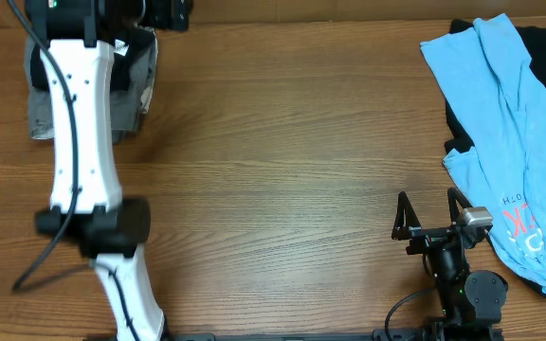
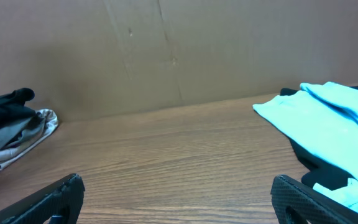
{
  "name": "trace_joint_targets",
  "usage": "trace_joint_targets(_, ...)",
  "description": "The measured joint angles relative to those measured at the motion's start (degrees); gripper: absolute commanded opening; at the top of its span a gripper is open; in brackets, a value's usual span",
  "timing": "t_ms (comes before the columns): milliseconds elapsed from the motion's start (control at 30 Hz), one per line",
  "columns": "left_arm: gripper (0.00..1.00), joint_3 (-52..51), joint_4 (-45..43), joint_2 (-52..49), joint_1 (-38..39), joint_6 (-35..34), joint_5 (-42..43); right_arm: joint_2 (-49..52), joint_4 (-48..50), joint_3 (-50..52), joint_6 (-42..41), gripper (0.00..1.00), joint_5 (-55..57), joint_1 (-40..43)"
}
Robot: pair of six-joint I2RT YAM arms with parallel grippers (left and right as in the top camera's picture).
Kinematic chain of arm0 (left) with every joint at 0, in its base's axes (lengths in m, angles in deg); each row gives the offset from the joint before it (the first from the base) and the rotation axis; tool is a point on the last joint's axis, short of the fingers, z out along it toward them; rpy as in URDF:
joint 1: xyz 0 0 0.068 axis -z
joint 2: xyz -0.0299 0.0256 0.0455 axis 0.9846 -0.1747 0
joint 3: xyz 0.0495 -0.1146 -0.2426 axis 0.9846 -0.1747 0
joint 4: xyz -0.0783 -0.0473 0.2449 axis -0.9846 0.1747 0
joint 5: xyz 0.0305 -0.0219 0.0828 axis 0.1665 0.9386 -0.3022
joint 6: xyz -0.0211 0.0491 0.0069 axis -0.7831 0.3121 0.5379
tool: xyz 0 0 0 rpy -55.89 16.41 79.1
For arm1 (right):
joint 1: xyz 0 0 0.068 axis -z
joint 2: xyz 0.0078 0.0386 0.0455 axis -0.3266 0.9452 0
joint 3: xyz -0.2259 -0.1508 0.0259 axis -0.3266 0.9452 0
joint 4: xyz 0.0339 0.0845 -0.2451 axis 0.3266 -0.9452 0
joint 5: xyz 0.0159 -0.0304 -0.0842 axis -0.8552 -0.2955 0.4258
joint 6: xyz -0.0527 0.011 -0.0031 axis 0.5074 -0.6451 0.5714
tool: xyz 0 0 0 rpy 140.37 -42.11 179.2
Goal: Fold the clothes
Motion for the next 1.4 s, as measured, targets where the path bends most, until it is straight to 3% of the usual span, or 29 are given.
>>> trace_joint_targets(267,1.00,-27.10,-0.85,27.28,1.51,0.04,-1.20,0.00,0.02,0.00,-0.02,1.00,0.00,0.00)
trace_joint_targets(367,1.00,-37.77,-7.87,36.54,0.98,0.04,-2.95,0.00,0.00,0.00,0.00,1.00,0.00,0.00)
trace_joint_targets(633,1.00,-84.46,-54.12,60.83,-4.31,0.00,-0.72,0.00,0.04,0.00,0.00,1.00,0.00,0.00)
trace_joint_targets(867,1.00,-119.05,-77.11,79.10,-4.35,0.04,0.72,0.00,0.02,0.00,0.00,1.00,0.00,0.00)
trace_joint_targets(1133,1.00,-140.80,-82.97,100.06,-4.35,-0.20,1.33,0.00,0.00,0.00,-0.02,1.00,0.00,0.00)
trace_joint_targets(1400,1.00,-150.24,-82.55,114.18,-4.35,-1.95,1.49,0.00,-0.02,0.00,-0.02,1.00,-0.02,0.00)
